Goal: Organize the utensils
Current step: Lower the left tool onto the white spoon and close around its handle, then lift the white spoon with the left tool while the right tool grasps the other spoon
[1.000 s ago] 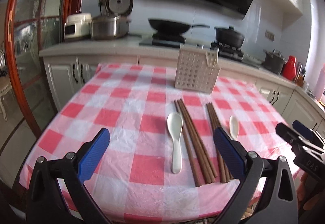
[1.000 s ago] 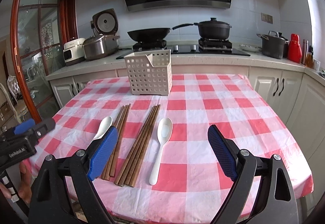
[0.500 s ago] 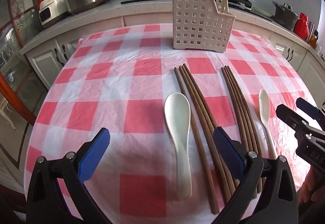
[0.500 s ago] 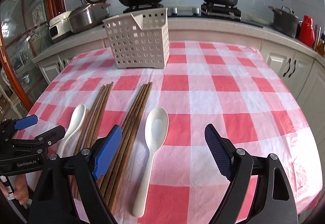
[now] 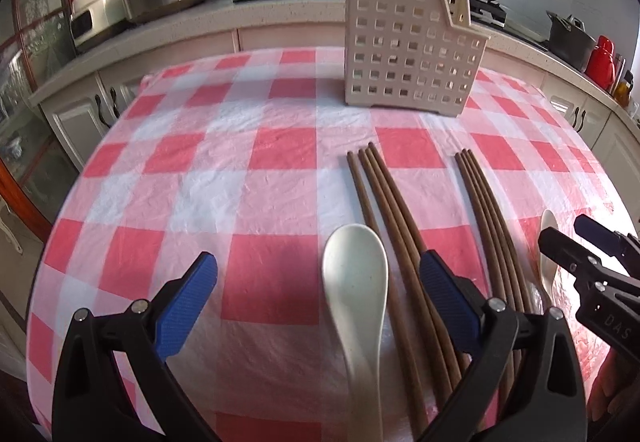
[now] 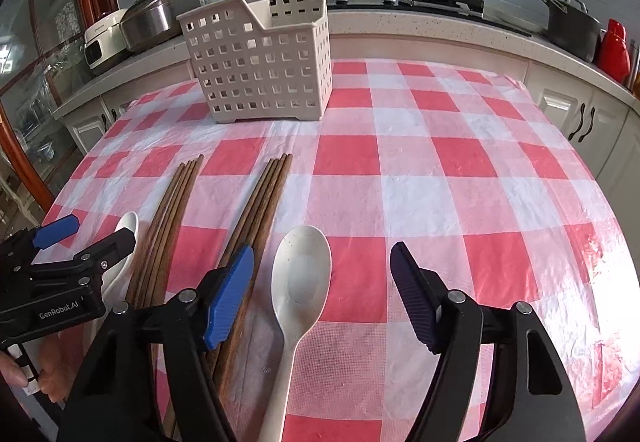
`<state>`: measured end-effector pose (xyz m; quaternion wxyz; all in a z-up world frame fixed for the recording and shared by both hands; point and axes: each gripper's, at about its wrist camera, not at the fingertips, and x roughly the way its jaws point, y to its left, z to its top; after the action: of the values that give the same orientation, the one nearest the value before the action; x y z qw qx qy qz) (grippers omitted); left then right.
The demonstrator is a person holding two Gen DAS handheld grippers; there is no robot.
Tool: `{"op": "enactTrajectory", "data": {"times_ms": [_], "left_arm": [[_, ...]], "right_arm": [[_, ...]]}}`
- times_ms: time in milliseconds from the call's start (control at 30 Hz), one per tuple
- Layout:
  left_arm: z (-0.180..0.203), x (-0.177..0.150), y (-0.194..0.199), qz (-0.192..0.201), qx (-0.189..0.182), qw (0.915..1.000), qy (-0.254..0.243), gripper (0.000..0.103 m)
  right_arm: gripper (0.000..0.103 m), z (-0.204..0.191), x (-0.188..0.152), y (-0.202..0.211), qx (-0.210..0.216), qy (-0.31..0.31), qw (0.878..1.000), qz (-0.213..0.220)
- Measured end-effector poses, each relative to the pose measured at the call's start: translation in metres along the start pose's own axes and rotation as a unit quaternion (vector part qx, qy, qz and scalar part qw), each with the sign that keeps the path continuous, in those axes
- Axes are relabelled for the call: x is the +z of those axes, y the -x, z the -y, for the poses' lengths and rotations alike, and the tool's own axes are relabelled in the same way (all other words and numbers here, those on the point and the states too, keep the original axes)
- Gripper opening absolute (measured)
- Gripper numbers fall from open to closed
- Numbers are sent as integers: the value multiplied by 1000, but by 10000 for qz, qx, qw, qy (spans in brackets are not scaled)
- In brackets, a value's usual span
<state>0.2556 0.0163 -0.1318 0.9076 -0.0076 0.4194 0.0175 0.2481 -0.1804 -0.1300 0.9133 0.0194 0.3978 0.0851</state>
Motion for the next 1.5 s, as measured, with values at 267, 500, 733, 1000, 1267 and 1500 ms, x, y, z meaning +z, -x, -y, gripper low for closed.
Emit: {"op": "enactTrajectory", "data": {"times_ms": [267,500,733,1000,1267,1500], "left_arm": [[2,3,-19,-199,-93,9998,19,77],[2,2,-24,-137,13,9999,-41,77],[3,2,-25,-147,24,9999,-75,76],[8,2,-21,-51,-89,9998,-196,53],[4,0,-14,4,-362,9993,-124,30],[-10,-2,7,418,-671,9968,110,29]], "right_arm": [[60,-6,4,-11,-50,151,9998,-117],[48,2,5,-20,-59,10,9997,-220],[48,1,5,-21,-78,43,9996,-252],[33,-5,5,-21,-65,164,9995,-255],[26,-4,5,-10,-19,193,9998,7],[26,-2,7,3,80,118,9995,267]]}}
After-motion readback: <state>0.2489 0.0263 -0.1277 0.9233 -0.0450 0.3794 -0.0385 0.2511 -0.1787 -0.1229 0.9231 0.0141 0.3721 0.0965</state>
